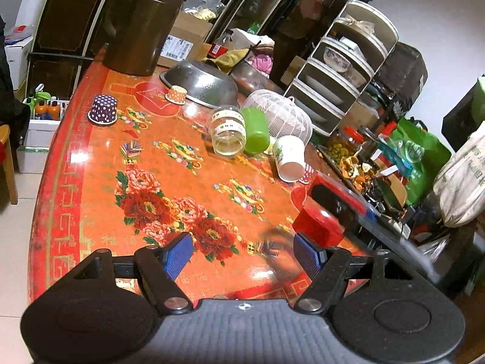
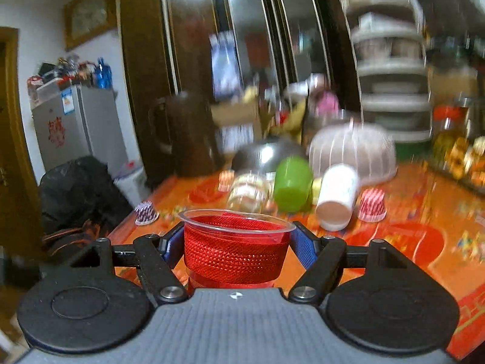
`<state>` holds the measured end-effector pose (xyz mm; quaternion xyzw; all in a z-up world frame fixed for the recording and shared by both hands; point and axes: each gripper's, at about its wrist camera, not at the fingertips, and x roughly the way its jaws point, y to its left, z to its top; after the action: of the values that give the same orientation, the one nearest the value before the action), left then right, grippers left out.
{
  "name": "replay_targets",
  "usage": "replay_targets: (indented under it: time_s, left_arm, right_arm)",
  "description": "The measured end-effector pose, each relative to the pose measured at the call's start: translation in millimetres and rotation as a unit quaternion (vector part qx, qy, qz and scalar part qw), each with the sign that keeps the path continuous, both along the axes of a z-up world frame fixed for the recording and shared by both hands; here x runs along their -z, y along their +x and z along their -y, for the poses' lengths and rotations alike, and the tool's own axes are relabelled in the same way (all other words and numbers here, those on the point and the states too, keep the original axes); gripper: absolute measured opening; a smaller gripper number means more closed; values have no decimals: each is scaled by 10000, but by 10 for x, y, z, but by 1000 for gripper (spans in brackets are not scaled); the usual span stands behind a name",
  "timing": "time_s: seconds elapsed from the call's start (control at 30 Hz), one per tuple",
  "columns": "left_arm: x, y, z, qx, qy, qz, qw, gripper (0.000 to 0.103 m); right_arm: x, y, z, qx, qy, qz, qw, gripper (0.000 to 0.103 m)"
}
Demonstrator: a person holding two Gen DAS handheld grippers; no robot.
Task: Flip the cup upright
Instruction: 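Open the left gripper and rotate the cup upright with the right gripper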
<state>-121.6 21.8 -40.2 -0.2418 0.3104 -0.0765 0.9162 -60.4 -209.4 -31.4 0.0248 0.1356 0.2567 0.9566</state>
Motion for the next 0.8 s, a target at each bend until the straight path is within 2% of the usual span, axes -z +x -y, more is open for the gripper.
replay_targets:
  time_s: [0.1,0.2,0.37,0.5,0.8]
  left_arm:
    - [40,-6,-37,15,-142,-25,9999,77]
    - [86,-9,-44,52,-194,-51,9998,77]
    - [144,-16,-84,51,-244,-76,9997,77]
    - [166,-17,-119,11,-323,-74,9994,77]
    - [242,-22,-175,-28,-404,-118,9991,77]
  right_arm:
    - [167,-149,-33,87,109,600,9981,73]
    - [378,-343,-87,160,157,1419,9896,73]
    - [589,-481,-191,338,67,2047,9782,73]
    - [675,-427,-268,621,19,2058,9766,73]
    - [769,-454,-352,522,-196,2014,9779,73]
